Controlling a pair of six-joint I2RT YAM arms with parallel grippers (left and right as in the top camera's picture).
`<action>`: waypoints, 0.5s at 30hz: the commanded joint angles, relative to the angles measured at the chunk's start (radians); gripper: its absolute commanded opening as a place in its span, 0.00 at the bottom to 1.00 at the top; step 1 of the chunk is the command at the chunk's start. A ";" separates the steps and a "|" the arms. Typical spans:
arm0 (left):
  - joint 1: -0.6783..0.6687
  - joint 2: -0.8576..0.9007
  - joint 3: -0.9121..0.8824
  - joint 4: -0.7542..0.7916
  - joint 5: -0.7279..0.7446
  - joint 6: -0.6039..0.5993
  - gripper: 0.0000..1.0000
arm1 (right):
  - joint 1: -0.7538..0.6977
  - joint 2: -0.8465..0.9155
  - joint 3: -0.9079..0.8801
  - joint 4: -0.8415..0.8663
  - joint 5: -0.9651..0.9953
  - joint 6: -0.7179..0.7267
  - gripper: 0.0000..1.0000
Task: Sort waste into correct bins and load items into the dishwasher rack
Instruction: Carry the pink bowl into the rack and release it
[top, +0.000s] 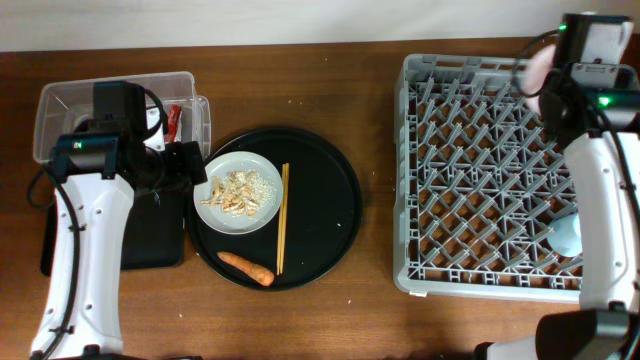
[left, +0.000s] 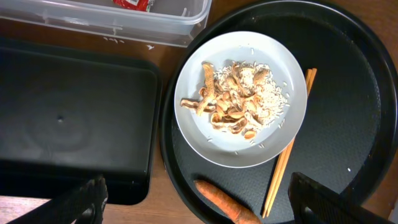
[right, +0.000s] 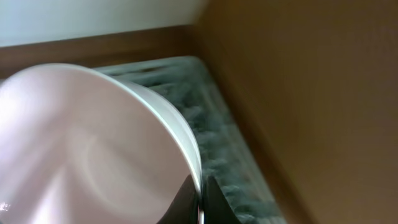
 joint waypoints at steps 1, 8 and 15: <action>0.004 -0.011 0.002 -0.002 -0.006 -0.006 0.93 | -0.048 0.076 0.007 0.057 0.377 -0.008 0.04; 0.004 -0.011 0.002 0.003 0.004 -0.007 0.92 | -0.064 0.343 0.007 0.048 0.401 0.079 0.04; 0.004 -0.011 0.002 0.006 0.017 -0.018 0.93 | -0.012 0.396 0.005 -0.039 0.240 0.188 0.04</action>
